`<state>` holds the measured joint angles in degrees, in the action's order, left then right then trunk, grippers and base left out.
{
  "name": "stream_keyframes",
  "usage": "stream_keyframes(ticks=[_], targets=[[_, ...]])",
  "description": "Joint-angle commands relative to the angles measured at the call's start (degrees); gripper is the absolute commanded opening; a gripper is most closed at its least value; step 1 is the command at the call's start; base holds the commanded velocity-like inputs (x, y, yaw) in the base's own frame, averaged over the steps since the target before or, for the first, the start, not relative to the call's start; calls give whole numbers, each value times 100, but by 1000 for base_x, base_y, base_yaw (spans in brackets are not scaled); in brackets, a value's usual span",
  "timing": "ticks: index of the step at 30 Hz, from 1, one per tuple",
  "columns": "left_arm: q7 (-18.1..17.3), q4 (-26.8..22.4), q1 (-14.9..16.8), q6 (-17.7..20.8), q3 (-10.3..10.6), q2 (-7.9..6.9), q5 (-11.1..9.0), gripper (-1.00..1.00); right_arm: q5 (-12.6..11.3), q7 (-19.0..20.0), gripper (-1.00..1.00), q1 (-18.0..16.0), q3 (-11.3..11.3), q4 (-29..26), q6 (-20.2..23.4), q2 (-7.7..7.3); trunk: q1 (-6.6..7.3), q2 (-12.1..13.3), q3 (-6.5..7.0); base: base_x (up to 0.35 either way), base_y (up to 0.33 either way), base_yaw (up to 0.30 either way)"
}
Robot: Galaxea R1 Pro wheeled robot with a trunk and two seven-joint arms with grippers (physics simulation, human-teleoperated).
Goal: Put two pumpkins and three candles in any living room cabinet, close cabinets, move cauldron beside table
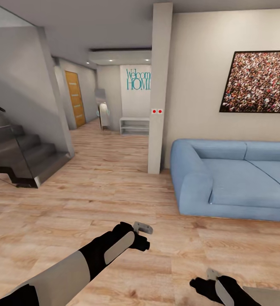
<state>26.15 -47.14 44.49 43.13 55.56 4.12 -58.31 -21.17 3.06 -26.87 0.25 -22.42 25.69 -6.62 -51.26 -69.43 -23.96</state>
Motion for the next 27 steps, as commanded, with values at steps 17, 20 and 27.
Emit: stream_keyframes(ticks=[17,20,27], targets=[[57,0,8,-4,16,-8,-65,100,-18,56,100,6,-7,42,-248,4,-2,-4,-7,98,-7,0],[57,2,8,-5,16,-7,-66,100,-25,57,100,11,-7,44,-248,-2,-2,-4,-7,70,-35,0],[57,3,7,-6,16,-7,-66,100,-16,58,100,13,-7,44,-249,11,-2,-4,-7,136,-122,0]])
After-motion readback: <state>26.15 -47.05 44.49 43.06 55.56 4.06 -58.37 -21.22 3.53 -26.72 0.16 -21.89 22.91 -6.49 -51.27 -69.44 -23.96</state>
